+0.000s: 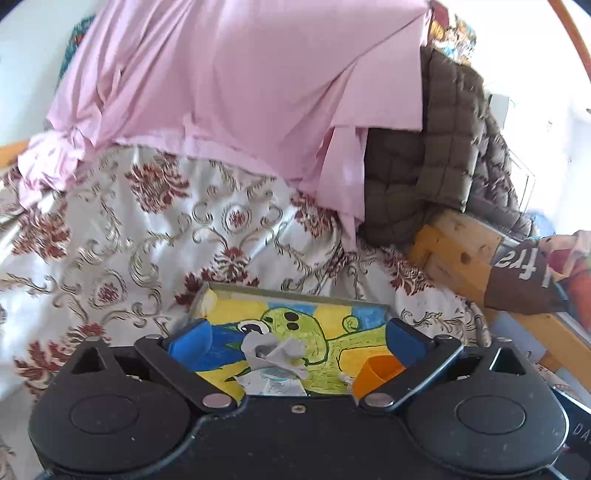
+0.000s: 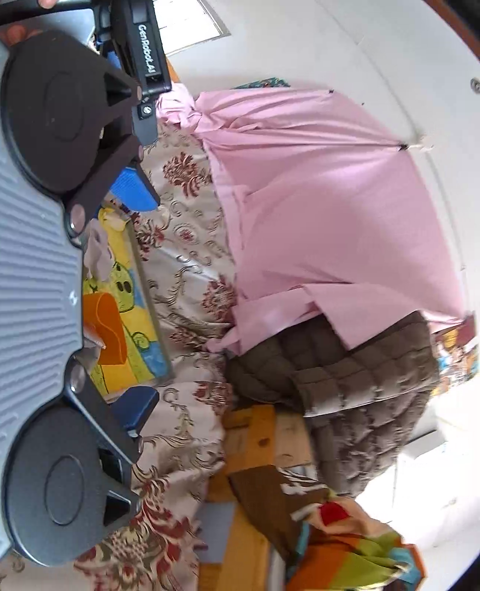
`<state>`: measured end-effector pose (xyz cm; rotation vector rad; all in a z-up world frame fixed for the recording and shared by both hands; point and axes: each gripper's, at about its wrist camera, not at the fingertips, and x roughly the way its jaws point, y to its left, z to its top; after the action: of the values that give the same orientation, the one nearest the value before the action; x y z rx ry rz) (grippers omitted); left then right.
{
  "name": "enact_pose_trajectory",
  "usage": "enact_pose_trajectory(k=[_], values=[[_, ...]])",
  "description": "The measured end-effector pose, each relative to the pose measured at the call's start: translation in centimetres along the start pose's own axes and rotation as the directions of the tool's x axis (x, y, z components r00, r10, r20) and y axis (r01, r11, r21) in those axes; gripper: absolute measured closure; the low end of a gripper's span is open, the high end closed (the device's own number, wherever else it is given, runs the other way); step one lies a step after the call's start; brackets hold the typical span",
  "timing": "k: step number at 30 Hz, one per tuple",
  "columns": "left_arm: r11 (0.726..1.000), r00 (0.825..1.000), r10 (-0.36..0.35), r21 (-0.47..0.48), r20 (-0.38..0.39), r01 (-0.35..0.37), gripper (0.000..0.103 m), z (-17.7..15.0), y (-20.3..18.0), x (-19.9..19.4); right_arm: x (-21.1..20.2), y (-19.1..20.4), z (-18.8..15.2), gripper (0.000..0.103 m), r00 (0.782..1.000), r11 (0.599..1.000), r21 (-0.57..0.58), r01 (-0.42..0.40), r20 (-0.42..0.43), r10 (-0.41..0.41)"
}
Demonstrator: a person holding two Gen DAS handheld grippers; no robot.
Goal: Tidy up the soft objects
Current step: 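Open both tools and withdraw them from the tray toward the pile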
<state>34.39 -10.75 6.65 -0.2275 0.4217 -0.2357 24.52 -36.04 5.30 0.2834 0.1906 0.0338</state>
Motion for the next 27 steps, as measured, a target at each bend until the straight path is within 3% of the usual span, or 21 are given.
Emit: enact_pose_trajectory(k=[6, 11, 19, 27], values=[[0.998, 1.000, -0.009, -0.062, 0.020, 0.010, 0.001, -2.2, 1.3, -5.4, -4.4, 2.2, -0.9, 0.000, 0.998, 0.998, -0.055, 0.006, 0.069, -0.003], [0.996, 0.999, 0.023, -0.091, 0.043, -0.019, 0.001, -4.3, 2.9, -9.4, -7.7, 3.8, -2.6, 0.000, 0.997, 0.996, -0.084, 0.005, 0.083, 0.002], [0.994, 0.988, 0.109, -0.041, 0.107, -0.105, 0.001, -8.2, 4.7, -15.5, -11.2, 6.2, -6.2, 0.000, 1.000, 0.991, -0.136, -0.012, -0.008, 0.011], [0.990, 0.985, 0.142, -0.004, 0.094, -0.142, 0.001, -13.0, 6.6, -19.1, -13.6, 9.3, -9.7, 0.000, 0.993, 0.980, -0.200, -0.014, -0.116, -0.010]])
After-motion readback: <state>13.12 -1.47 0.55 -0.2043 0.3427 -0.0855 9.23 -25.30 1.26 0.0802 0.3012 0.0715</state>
